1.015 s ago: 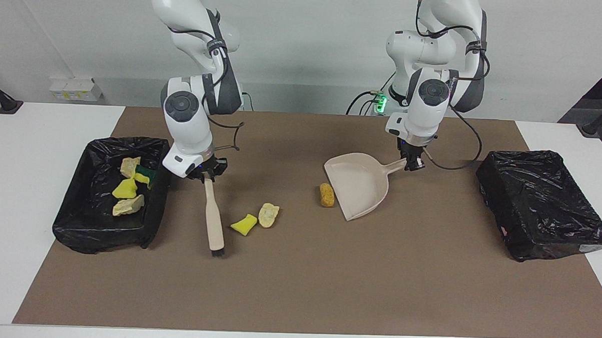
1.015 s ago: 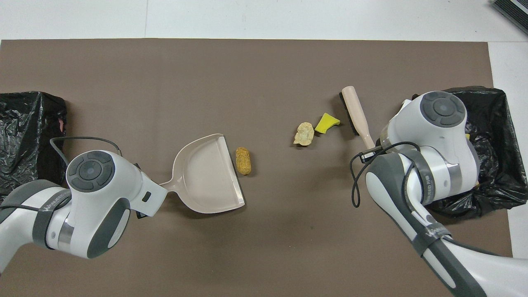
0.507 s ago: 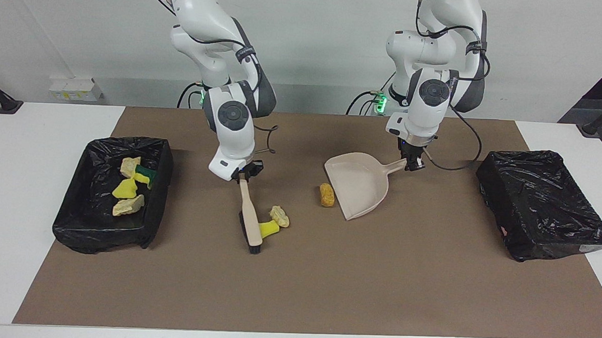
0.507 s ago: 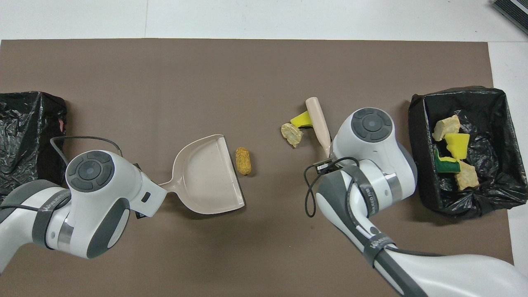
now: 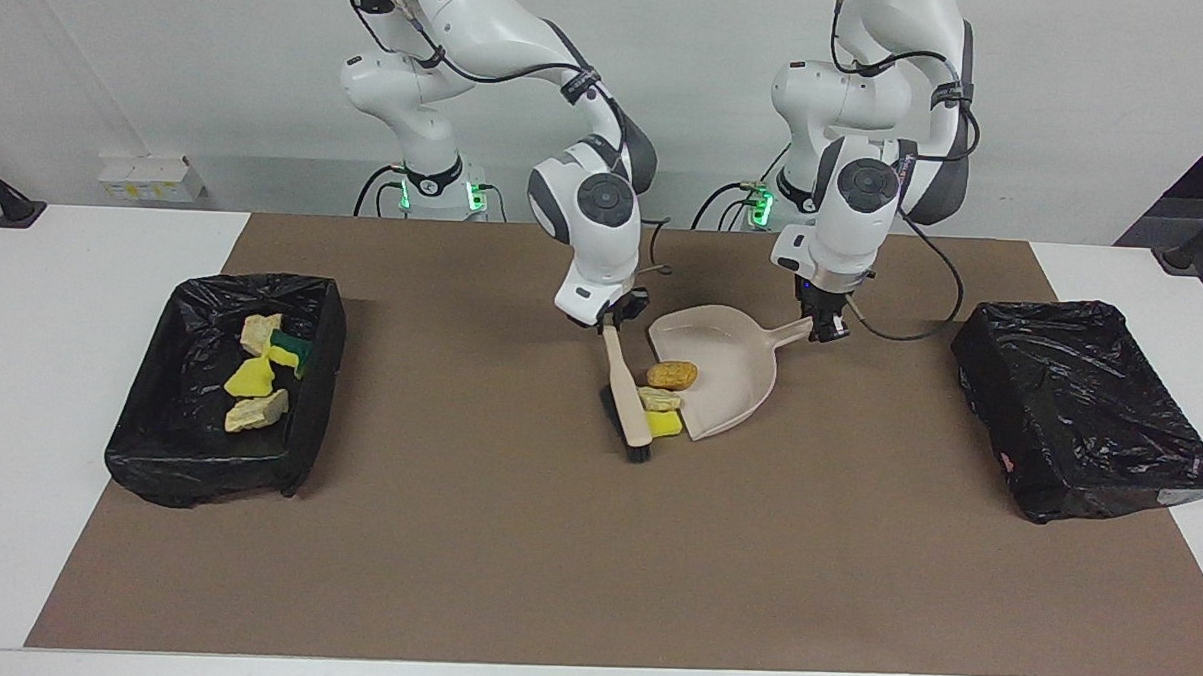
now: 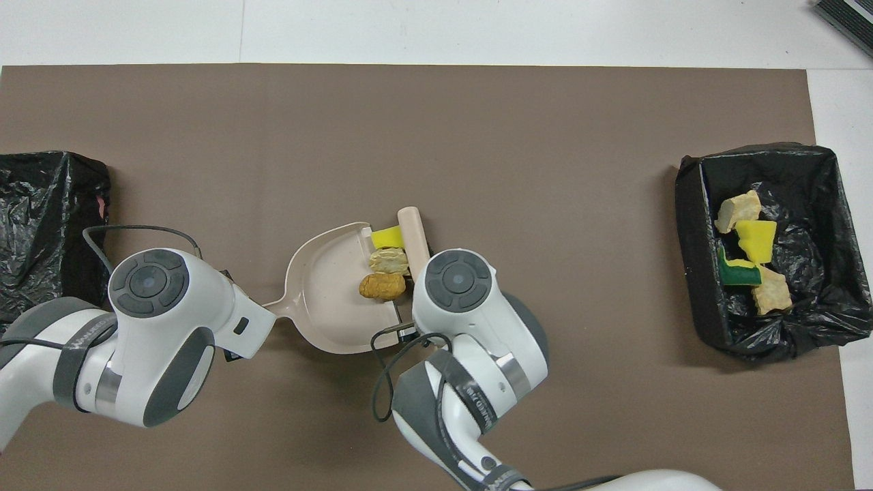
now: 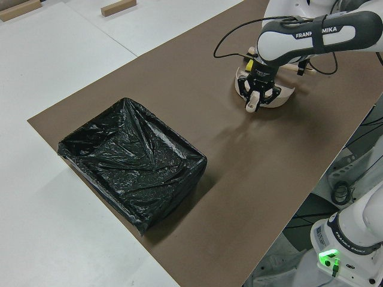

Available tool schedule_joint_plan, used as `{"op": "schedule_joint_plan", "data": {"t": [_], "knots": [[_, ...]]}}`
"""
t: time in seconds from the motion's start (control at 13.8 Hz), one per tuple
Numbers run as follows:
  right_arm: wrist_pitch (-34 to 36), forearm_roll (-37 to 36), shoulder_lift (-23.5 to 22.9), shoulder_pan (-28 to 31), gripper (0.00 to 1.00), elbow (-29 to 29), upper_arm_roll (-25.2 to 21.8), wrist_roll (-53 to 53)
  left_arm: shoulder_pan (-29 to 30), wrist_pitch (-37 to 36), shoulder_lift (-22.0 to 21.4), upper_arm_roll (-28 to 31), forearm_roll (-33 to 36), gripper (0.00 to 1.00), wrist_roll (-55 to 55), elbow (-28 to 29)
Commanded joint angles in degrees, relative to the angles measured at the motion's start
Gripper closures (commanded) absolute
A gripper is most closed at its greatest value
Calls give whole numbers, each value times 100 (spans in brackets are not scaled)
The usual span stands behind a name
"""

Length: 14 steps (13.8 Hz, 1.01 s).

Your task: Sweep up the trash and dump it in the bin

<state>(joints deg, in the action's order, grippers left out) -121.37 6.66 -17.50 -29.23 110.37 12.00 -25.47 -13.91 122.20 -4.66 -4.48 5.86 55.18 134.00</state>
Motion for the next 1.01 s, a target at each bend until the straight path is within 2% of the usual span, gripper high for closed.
{"op": "schedule_joint_plan", "data": {"t": [0.0, 0.29, 0.58, 0.72, 0.94], "knots": [[34, 344, 63, -441, 100, -85, 39, -579, 29, 129, -105, 0, 11, 100, -33, 153], [104, 362, 203, -540, 100, -112, 39, -863, 29, 129, -96, 0, 3, 100, -42, 135], [675, 345, 949, -136, 100, -16, 22, -714, 47, 129, -87, 0, -15, 100, -77, 127], [851, 354, 1038, -153, 100, 55, 22, -766, 64, 181, -70, 8, -76, 100, -270, 109], [878, 362, 1380, -197, 100, 606, 30, -837, 221, 304, -61, 17, -287, 100, -288, 74]]}}
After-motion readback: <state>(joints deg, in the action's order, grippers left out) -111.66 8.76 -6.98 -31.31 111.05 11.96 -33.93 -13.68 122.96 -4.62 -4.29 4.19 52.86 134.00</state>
